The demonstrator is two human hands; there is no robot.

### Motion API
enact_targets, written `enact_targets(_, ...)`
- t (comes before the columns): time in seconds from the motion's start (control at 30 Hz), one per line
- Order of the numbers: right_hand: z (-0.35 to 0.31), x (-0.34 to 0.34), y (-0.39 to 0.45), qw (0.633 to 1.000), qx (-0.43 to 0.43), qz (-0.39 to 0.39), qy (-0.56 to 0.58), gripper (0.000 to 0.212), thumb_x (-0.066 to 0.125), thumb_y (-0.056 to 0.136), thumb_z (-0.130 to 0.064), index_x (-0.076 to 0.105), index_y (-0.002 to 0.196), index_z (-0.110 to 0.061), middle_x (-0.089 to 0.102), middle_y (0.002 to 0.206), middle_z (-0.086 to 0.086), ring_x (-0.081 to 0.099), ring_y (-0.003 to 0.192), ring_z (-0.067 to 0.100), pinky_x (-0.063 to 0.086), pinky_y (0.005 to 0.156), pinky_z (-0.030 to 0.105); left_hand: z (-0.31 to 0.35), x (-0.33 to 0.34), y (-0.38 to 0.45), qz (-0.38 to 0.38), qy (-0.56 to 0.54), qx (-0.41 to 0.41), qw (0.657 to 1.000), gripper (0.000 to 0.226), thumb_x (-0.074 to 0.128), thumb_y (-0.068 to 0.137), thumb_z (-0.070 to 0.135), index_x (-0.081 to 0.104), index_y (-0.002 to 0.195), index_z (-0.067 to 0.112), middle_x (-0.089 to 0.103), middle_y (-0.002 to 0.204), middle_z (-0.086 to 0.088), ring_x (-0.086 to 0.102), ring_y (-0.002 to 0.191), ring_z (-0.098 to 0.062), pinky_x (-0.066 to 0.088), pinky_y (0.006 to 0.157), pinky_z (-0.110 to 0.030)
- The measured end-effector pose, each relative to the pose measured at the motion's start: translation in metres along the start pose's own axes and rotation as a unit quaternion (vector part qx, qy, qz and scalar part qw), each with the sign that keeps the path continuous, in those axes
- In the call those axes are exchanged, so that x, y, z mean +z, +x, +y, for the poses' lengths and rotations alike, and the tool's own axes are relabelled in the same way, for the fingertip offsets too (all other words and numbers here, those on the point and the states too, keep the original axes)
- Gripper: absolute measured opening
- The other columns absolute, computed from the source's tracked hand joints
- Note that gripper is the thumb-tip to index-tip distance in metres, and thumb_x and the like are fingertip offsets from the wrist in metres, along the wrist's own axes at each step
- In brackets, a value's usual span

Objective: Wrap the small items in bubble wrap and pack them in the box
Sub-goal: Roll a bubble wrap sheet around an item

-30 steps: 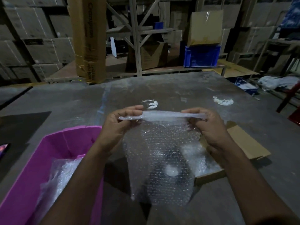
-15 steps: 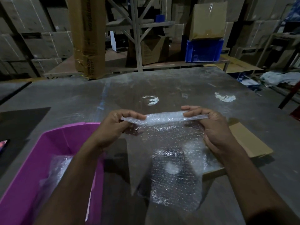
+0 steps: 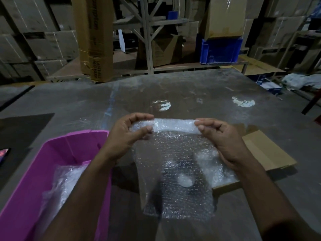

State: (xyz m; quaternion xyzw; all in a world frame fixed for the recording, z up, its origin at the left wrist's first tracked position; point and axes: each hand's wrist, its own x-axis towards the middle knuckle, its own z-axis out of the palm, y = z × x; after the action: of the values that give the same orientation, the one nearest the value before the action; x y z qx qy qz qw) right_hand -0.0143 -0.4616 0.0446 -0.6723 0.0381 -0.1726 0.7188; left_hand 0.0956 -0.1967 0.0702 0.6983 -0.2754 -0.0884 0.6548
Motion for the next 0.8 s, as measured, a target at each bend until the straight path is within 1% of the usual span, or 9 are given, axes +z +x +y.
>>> enact_targets(0.07, -0.001, 0.002, 0.001, 1.000, 0.010, 0.019, -0.005, 0.050, 0.091, 0.062, -0.035, 0.076, 0.108, -0.024, 0.072, 0.121, 0.006, 0.066, 0.096, 0.019, 0.058, 0.094, 0.039, -0.001, -0.002, 0.001, 0.008, 0.009, 0.011, 1.000, 0.049, 0.081, 0.076, 0.011, 0.068, 0.123, 0.016, 0.069, 0.115, 0.000, 0.070, 0.095, -0.020, 0.061, 0.081, -0.035)
enact_targets(0.1, -0.003, 0.003, 0.001, 1.000, 0.015, 0.022, -0.009, 0.055, 0.089, 0.064, -0.023, 0.073, 0.116, -0.026, 0.068, 0.126, 0.006, 0.066, 0.097, 0.017, 0.057, 0.094, 0.039, -0.002, -0.003, 0.002, 0.023, 0.020, 0.016, 0.999, 0.052, 0.084, 0.073, 0.013, 0.069, 0.122, 0.020, 0.069, 0.113, 0.002, 0.068, 0.101, -0.019, 0.061, 0.084, -0.037)
enact_targets(0.2, -0.008, 0.005, 0.002, 0.999, 0.022, 0.034, -0.024, 0.068, 0.086, 0.065, -0.008, 0.066, 0.127, -0.027, 0.064, 0.130, 0.014, 0.057, 0.127, 0.017, 0.058, 0.095, 0.035, -0.004, -0.004, 0.003, 0.071, 0.032, 0.036, 0.996, 0.043, 0.087, 0.067, 0.018, 0.072, 0.107, 0.021, 0.072, 0.102, 0.007, 0.066, 0.098, -0.015, 0.059, 0.086, -0.035)
enact_targets(0.3, -0.009, 0.005, 0.003, 0.999, 0.025, 0.043, 0.021, 0.043, 0.088, 0.059, -0.016, 0.072, 0.098, -0.014, 0.076, 0.098, 0.010, 0.071, 0.097, 0.023, 0.060, 0.075, 0.028, -0.007, -0.001, 0.004, 0.068, -0.050, 0.015, 0.996, 0.025, 0.085, 0.067, 0.009, 0.069, 0.082, 0.021, 0.072, 0.085, -0.001, 0.067, 0.077, -0.016, 0.059, 0.070, -0.027)
enact_targets(0.4, -0.010, 0.008, 0.004, 0.998, 0.016, 0.056, 0.033, 0.018, 0.076, 0.076, 0.001, 0.065, 0.084, -0.010, 0.070, 0.080, 0.010, 0.067, 0.068, 0.015, 0.054, 0.054, 0.019, -0.011, 0.000, 0.004, 0.038, -0.045, 0.011, 0.998, 0.030, 0.077, 0.073, -0.006, 0.062, 0.069, 0.019, 0.075, 0.089, -0.001, 0.070, 0.083, -0.011, 0.057, 0.073, -0.021)
enact_targets(0.5, -0.012, 0.013, 0.003, 0.999, 0.012, 0.046, 0.016, 0.016, 0.065, 0.090, 0.004, 0.061, 0.089, -0.011, 0.069, 0.086, 0.014, 0.065, 0.068, 0.020, 0.056, 0.055, 0.026, -0.010, 0.002, 0.002, -0.006, -0.049, -0.019, 0.999, 0.028, 0.063, 0.086, -0.017, 0.053, 0.082, 0.009, 0.077, 0.087, -0.004, 0.072, 0.076, -0.013, 0.060, 0.069, -0.026)
enact_targets(0.6, -0.013, 0.016, 0.000, 0.999, 0.010, 0.051, 0.012, 0.009, 0.064, 0.095, -0.006, 0.062, 0.098, -0.014, 0.069, 0.081, 0.005, 0.065, 0.066, 0.016, 0.057, 0.056, 0.030, -0.013, 0.001, 0.001, 0.002, 0.001, 0.002, 1.000, 0.014, 0.065, 0.094, 0.001, 0.058, 0.105, 0.007, 0.073, 0.087, -0.003, 0.069, 0.074, -0.016, 0.062, 0.068, -0.040)
enact_targets(0.67, -0.011, 0.017, -0.001, 0.998, 0.008, 0.057, 0.010, 0.010, 0.063, 0.097, -0.010, 0.065, 0.104, -0.018, 0.068, 0.078, 0.001, 0.063, 0.065, 0.010, 0.055, 0.055, 0.026, -0.013, 0.002, 0.001, 0.003, 0.017, 0.010, 1.000, 0.030, 0.066, 0.095, 0.008, 0.063, 0.125, 0.013, 0.074, 0.101, -0.006, 0.067, 0.080, -0.018, 0.062, 0.072, -0.045)
enact_targets(0.8, -0.009, 0.015, -0.002, 1.000, 0.001, 0.026, 0.006, 0.023, 0.058, 0.099, -0.008, 0.073, 0.112, -0.018, 0.064, 0.080, 0.003, 0.055, 0.065, 0.008, 0.052, 0.056, 0.022, -0.014, 0.006, 0.000, 0.000, -0.024, -0.007, 1.000, 0.025, 0.057, 0.098, 0.004, 0.072, 0.117, 0.012, 0.070, 0.084, 0.004, 0.062, 0.070, -0.008, 0.060, 0.063, -0.029)
